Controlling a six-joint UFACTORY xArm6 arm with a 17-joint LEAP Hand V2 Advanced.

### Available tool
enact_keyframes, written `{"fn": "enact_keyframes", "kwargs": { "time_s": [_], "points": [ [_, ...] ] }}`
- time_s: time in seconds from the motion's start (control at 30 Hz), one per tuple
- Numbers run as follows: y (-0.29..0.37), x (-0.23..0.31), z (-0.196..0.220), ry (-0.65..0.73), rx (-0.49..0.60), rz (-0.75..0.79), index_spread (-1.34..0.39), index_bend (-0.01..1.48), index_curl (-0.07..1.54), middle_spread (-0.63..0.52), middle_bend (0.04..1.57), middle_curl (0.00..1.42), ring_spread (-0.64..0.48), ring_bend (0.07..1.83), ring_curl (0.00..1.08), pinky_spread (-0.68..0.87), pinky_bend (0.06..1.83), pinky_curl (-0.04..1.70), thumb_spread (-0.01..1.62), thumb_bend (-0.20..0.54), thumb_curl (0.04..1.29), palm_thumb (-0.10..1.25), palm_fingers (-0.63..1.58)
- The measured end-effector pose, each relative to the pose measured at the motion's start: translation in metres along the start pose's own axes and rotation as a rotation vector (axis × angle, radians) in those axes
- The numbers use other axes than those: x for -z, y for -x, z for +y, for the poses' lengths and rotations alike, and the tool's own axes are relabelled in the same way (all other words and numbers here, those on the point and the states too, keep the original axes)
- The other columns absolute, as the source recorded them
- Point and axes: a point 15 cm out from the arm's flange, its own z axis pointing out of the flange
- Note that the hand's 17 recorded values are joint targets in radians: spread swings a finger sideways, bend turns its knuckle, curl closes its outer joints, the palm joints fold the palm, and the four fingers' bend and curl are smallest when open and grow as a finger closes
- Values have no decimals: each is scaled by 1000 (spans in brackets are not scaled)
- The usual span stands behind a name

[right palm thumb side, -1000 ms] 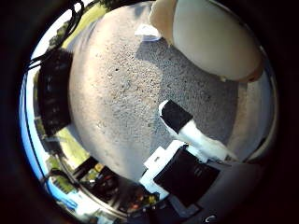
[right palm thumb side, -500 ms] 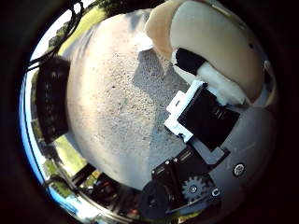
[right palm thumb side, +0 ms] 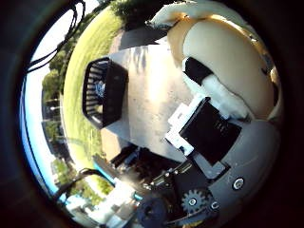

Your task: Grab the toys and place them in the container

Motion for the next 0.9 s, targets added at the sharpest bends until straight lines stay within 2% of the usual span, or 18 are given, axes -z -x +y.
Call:
{"fn": "enact_keyframes", "kwargs": {
  "time_s": [0.2,0.4,0.6,0.77,0.9],
  "points": [
    [132,86,14,3,171,-109,-1031,672,387,-183,1285,1015,-124,1456,824,190,1434,949,1066,-16,736,977,833],
    [263,110,1,-17,349,-182,-1099,703,482,-181,1326,1032,-129,1489,844,170,1459,992,1067,-16,770,955,782],
    [352,70,-22,47,388,-209,-1151,708,609,-178,1361,1038,-131,1520,855,156,1480,1022,1074,-19,796,928,742],
    [391,35,-59,49,386,-205,-1174,685,728,-174,1368,1032,-128,1556,861,145,1483,1047,1082,-33,794,858,673],
    [415,1,-81,83,392,-207,-1073,666,832,-138,1225,947,-53,1484,795,171,1360,1023,1113,-33,745,822,588]
  ]
}}
